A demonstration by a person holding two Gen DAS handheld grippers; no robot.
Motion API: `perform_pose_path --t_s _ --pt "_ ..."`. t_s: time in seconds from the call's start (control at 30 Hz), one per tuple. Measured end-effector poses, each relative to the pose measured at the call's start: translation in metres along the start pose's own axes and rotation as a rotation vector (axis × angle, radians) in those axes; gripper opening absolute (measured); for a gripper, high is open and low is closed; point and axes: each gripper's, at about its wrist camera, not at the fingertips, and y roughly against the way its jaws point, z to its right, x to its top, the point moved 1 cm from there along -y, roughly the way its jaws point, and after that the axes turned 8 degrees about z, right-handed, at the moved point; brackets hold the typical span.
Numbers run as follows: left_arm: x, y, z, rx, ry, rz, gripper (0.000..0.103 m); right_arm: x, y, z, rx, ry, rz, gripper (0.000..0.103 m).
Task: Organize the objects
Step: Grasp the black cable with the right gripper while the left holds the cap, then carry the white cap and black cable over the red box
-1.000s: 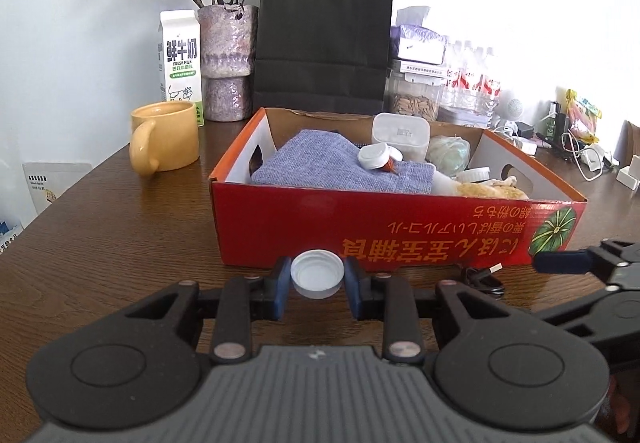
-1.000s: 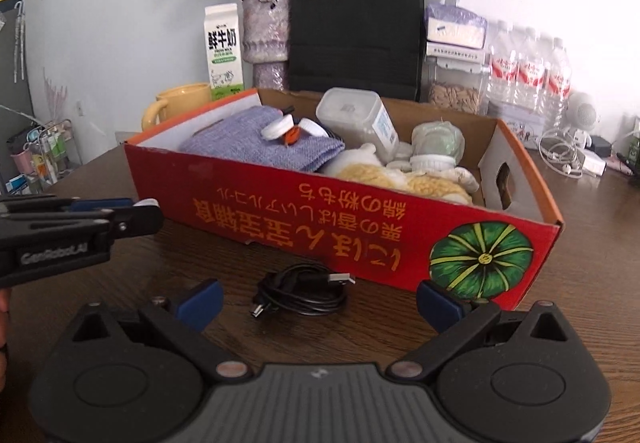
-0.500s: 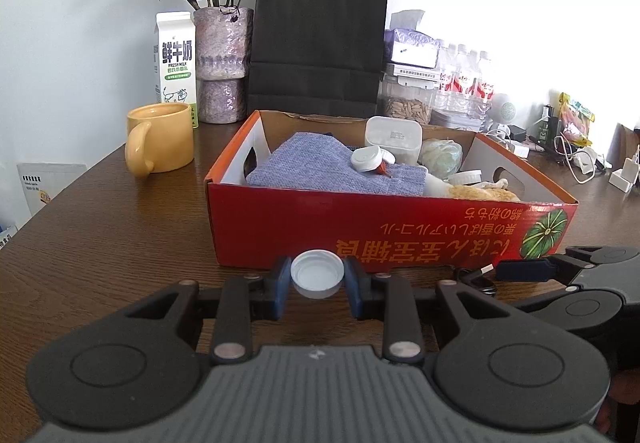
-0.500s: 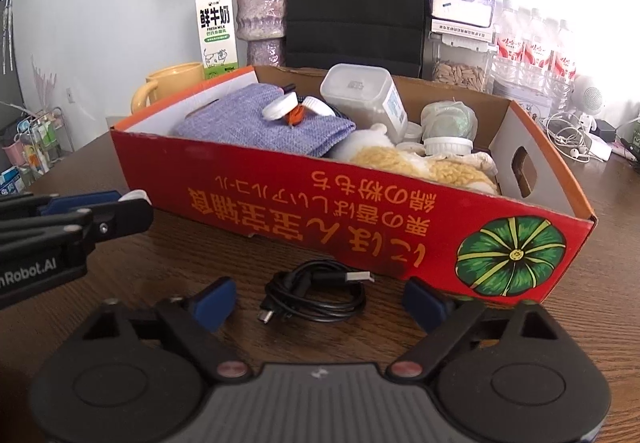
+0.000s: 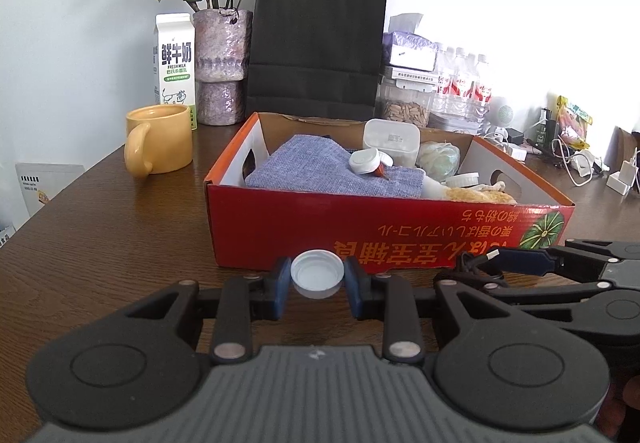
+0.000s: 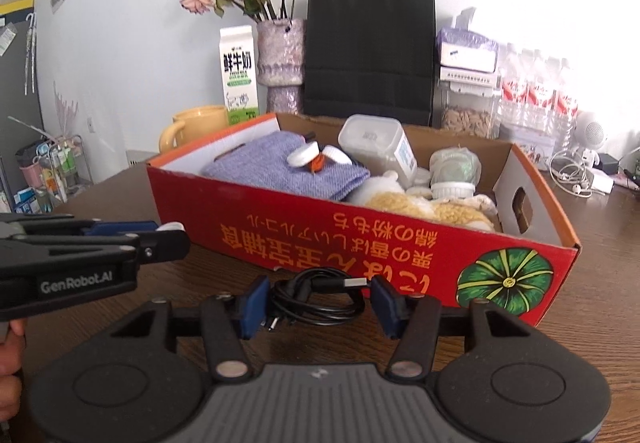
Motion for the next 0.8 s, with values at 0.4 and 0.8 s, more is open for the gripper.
perform_pose_path --t_s 0.4,0.8 --pt "0.041 0.015 0.01 -0.005 0.014 0.127 0.029 0.028 0.026 0.01 0.001 -0.01 0.148 0.054" --pt "0.095 -0.018 0.03 -0.011 0.026 0.211 0.029 0.081 0.007 0.031 -0.04 -0.014 0.251 0.054"
